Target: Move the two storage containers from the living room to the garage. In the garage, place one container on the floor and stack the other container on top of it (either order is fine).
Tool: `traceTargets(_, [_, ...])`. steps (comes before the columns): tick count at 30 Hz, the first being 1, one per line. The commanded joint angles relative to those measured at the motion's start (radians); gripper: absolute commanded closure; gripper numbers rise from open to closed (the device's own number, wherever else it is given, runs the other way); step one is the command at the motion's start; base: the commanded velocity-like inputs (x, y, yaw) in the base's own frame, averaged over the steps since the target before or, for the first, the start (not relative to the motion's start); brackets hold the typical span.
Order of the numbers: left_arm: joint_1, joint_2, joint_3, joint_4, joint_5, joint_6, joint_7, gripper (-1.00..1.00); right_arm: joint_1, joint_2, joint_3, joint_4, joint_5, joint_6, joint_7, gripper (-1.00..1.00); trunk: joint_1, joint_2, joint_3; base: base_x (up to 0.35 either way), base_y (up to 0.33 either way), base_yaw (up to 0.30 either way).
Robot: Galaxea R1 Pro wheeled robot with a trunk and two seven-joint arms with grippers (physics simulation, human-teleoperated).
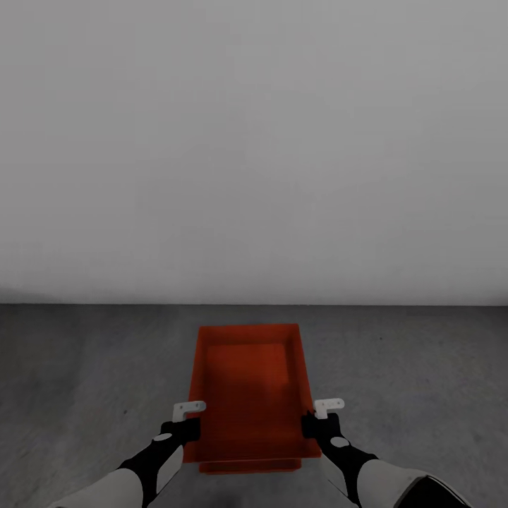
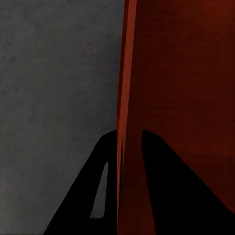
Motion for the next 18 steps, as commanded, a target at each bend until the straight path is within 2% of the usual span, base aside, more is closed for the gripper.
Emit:
traceTargets(1, [0.000, 0.005, 0.014, 0.002, 0.006, -0.003, 0.012, 1.00, -0.001, -0.002, -0.045, 0.001, -0.020, -0.007, -0.004, 1.00, 0.004, -0.008, -0.004, 0.000, 0.000, 0.000])
traceTargets(13, [0.000, 0.005, 0.014, 0.002, 0.006, -0.004, 0.012, 1.00, -0.001, -0.002, -0.045, 0.001, -0.020, -0.007, -0.004, 1.00, 0.050, -0.092, -0.042, 0.000, 0.000, 0.000])
traceTargets(18, [0.000, 0.005, 0.014, 0.002, 0.006, -0.003, 0.012, 1.00, -0.001, -0.002, -0.046, 0.001, -0.020, -0.007, -0.004, 1.00, 0.050, -0.092, -0.042, 0.000, 0.000, 0.000])
